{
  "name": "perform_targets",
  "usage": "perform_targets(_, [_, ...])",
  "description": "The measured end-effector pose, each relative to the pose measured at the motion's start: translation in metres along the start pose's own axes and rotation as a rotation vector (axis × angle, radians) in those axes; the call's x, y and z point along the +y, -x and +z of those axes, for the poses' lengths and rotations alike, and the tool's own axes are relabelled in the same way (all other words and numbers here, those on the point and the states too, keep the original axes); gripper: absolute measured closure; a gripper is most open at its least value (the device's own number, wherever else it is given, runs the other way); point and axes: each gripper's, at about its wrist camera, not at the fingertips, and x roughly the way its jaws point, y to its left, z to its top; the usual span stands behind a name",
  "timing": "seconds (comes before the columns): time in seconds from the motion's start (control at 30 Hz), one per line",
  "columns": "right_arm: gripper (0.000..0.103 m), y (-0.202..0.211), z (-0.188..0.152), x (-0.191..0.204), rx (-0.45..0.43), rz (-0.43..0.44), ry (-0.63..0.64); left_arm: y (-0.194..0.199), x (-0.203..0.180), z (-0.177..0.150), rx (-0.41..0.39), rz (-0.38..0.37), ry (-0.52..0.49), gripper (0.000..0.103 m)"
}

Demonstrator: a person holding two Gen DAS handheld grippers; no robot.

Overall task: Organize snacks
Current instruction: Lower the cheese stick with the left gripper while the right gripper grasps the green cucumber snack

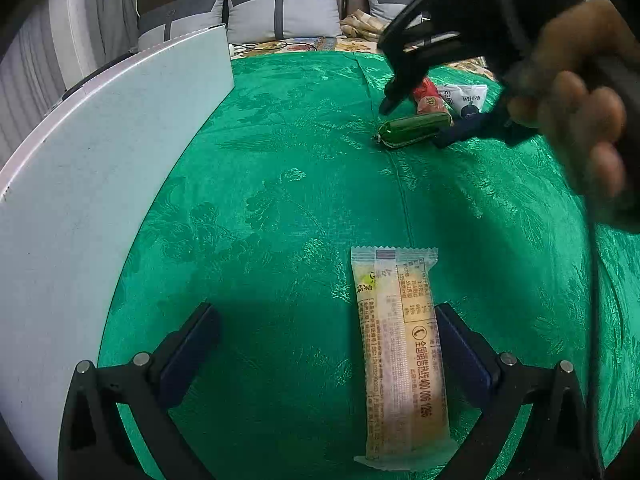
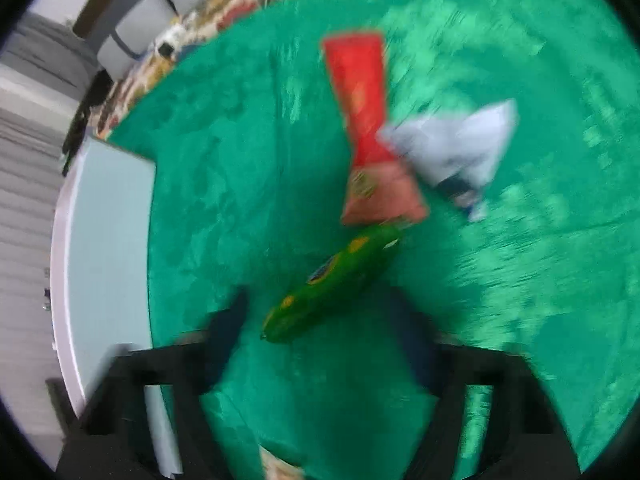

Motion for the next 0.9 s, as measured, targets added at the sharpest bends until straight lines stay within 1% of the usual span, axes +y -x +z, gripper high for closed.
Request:
perform_targets(0.03, [0.059, 0.0, -0.001, 0.007, -0.021, -0.039, 0.034, 0.0, 0.0, 0.0, 0.0, 0.0, -0.001, 0.0])
perform_targets(0.07, [0.071, -0.002, -0.002, 0.012, -0.023, -0.041, 0.068, 0.0, 0.0, 0.0, 0.001, 0.0, 0.0, 0.0])
perform_targets(0.13, [0.08, -0.002, -0.006, 0.014, -0.027, -0.054, 0.133, 0.001, 0.001, -0.001, 0.0, 0.0, 0.0, 0.0])
perform_targets(0.17, [0.08, -0.001, -0.008, 0.013, -0.021, -0.057, 0.174, 0.001, 0.001, -0.001, 0.001, 0.0, 0.0, 0.0])
perform_targets(0.23, [0.08, 0.005, -0.015, 0.009, 0.0, -0.1, 0.304, 0.001, 0.001, 0.0, 0.001, 0.0, 0.0, 0.0])
perform_targets(0.27, [0.08, 0.01, -0.018, 0.005, 0.012, -0.117, 0.343, 0.001, 0.001, 0.0, 0.001, 0.0, 0.0, 0.0])
perform_targets(0.37, [0.08, 0.032, -0.03, -0.022, 0.062, -0.149, 0.445, 0.001, 0.001, 0.0, 0.001, 0.0, 0.0, 0.0])
perform_targets(0.43, [0.08, 0.054, -0.043, -0.044, 0.094, -0.146, 0.502, 0.002, 0.002, 0.0, 0.001, 0.0, 0.0, 0.0])
perform_targets(0.47, [0.08, 0.063, -0.052, -0.054, 0.106, -0.15, 0.526, 0.002, 0.002, 0.0, 0.001, 0.0, 0.0, 0.0])
perform_targets(0.53, [0.08, 0.084, -0.08, -0.079, 0.115, -0.156, 0.563, 0.002, 0.002, 0.0, 0.001, 0.001, 0.0, 0.0])
perform_targets(0.6, [0.08, 0.095, -0.108, -0.102, 0.096, -0.155, 0.572, 0.002, 0.002, -0.001, 0.001, 0.0, 0.0, 0.0])
perform_targets(0.63, [0.079, 0.097, -0.128, -0.115, 0.066, -0.157, 0.573, 0.002, 0.002, -0.001, 0.001, 0.0, 0.0, 0.0])
perform_targets(0.7, [0.077, 0.095, -0.151, -0.127, -0.017, -0.163, 0.565, 0.002, 0.003, -0.001, 0.001, 0.0, 0.0, 0.0])
perform_targets(0.73, [0.067, 0.099, -0.165, -0.134, -0.133, -0.15, 0.559, 0.002, 0.003, -0.001, 0.001, 0.0, 0.0, 0.0])
perform_targets(0.77, [0.049, 0.1, -0.172, -0.134, -0.187, -0.143, 0.555, 0.003, 0.003, -0.001, 0.001, 0.001, 0.0, 0.0])
perform_targets(0.8, [0.036, 0.1, -0.177, -0.135, -0.227, -0.139, 0.551, 0.003, 0.003, -0.001, 0.001, 0.001, 0.0, 0.0])
perform_targets(0.83, [0.027, 0.097, -0.182, -0.136, -0.265, -0.155, 0.541, 0.003, 0.003, 0.0, 0.002, 0.001, -0.001, 0.0])
perform_targets(0.87, [0.026, 0.095, -0.187, -0.135, -0.306, -0.182, 0.547, 0.003, 0.003, 0.0, 0.002, 0.002, -0.001, 0.0])
perform_targets(0.9, [0.024, 0.092, -0.188, -0.13, -0.33, -0.192, 0.553, 0.003, 0.003, -0.001, 0.002, 0.002, -0.001, 0.0])
